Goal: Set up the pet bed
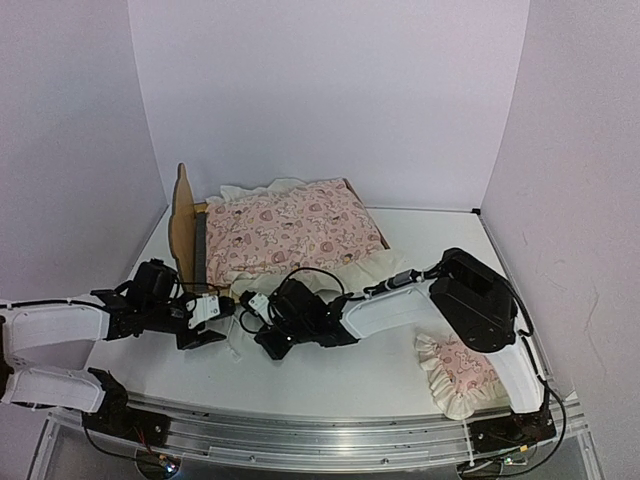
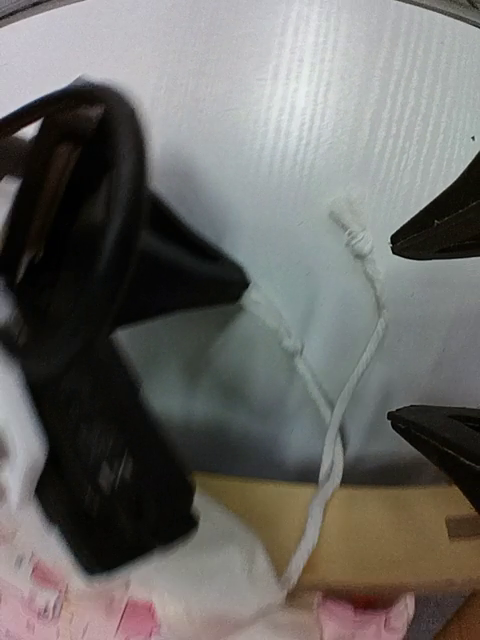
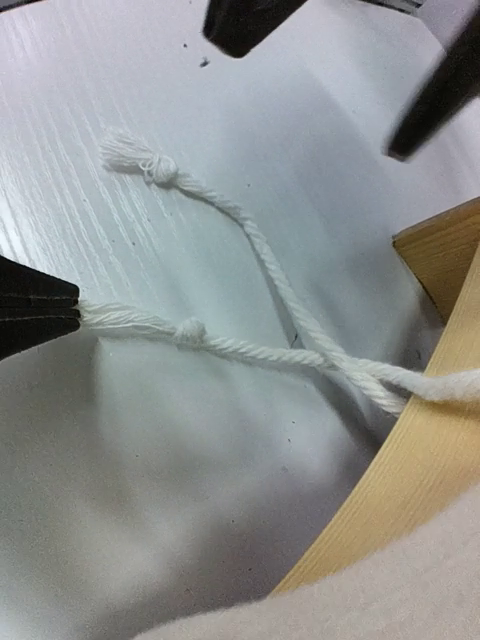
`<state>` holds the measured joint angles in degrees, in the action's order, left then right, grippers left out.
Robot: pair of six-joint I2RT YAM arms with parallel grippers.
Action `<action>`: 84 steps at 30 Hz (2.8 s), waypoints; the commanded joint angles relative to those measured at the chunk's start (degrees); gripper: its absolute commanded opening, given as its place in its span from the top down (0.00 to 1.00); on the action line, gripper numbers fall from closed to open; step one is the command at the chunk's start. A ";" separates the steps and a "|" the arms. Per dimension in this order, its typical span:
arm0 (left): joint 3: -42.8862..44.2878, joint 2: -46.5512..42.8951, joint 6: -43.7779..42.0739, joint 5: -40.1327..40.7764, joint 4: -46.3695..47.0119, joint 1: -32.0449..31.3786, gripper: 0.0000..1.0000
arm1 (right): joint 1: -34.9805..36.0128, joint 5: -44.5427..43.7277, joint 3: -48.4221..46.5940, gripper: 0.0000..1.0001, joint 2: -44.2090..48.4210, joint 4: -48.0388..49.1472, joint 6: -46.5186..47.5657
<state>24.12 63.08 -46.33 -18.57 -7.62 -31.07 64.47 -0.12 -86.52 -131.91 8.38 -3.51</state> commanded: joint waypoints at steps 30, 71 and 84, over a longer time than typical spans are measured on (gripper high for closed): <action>9.26 14.30 52.03 26.09 15.55 -2.33 0.79 | -1.38 4.79 0.73 1.00 7.67 11.43 -16.01; 23.72 10.00 40.89 5.79 -15.80 0.91 1.00 | -6.34 16.94 -27.86 1.00 -15.16 11.75 -23.65; 25.98 11.96 30.32 0.10 -19.79 1.69 0.85 | -7.55 18.58 -27.12 1.00 -18.20 18.58 -29.70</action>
<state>47.46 75.44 -9.48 -16.32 -24.88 -29.60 58.02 17.12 -112.77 -147.32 22.40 -29.59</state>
